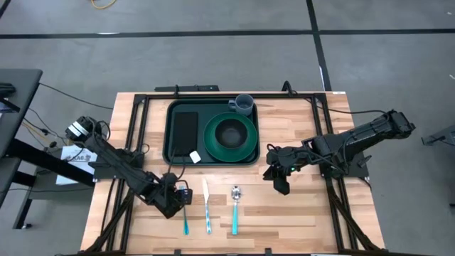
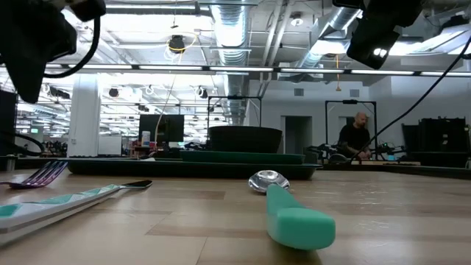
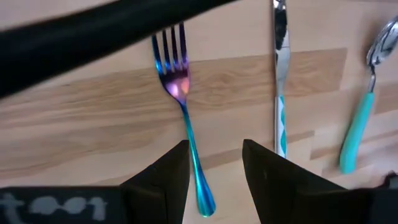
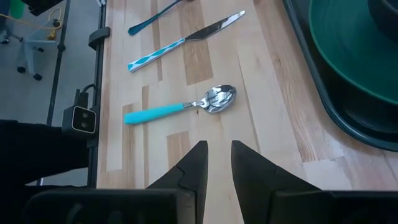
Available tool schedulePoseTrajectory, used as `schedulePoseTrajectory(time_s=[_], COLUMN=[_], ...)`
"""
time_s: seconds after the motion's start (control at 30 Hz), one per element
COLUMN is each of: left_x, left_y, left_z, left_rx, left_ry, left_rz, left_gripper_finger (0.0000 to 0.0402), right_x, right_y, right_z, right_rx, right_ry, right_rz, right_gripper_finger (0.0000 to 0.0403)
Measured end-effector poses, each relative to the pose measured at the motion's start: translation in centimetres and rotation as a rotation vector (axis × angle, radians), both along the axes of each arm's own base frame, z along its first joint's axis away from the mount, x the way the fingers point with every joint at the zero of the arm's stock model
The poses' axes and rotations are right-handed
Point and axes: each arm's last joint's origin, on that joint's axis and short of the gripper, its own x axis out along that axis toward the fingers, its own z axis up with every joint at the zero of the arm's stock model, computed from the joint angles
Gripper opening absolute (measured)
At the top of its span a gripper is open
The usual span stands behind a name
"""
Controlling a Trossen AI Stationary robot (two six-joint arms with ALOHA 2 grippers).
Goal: Set up tray
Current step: Put the purple fork on the black napkin on the black serving tray
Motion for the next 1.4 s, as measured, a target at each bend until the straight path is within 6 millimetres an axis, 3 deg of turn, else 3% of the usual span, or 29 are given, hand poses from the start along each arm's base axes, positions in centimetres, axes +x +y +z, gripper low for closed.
schedulePoseTrajectory(time_s=[0.17, 0.4, 1.1, 1.23, 1.4], left_x=[0.5, 2.0, 2.7, 2.6, 2.5], left_y=[-0.4, -1.8, -2.4, -2.3, -2.3], left_z=[-1.1, -4.3, -7.2, -7.2, -7.3], left_rx=[0.003, -0.022, -0.021, -0.017, 0.004], left_ry=[0.034, 0.077, 0.177, 0.184, 0.188], left_rz=[-0.002, -0.005, -0.001, -0.003, -0.024], left_gripper_finger=[0.0135, 0.0135, 0.0131, 0.0100, 0.0029], right_x=[0.0, 0.1, 0.1, 0.1, 0.1], right_y=[0.0, -0.1, -0.1, -0.1, -0.1], right_z=[0.0, 0.0, 0.0, 0.0, 0.0], right_rx=[0.000, 0.001, 0.002, 0.002, -0.002], right_ry=[0.000, -0.004, -0.004, -0.004, -0.005], right_rz=[0.000, -0.003, 0.000, 0.000, 0.004], right_gripper_finger=[0.0064, 0.0064, 0.0064, 0.0064, 0.0064])
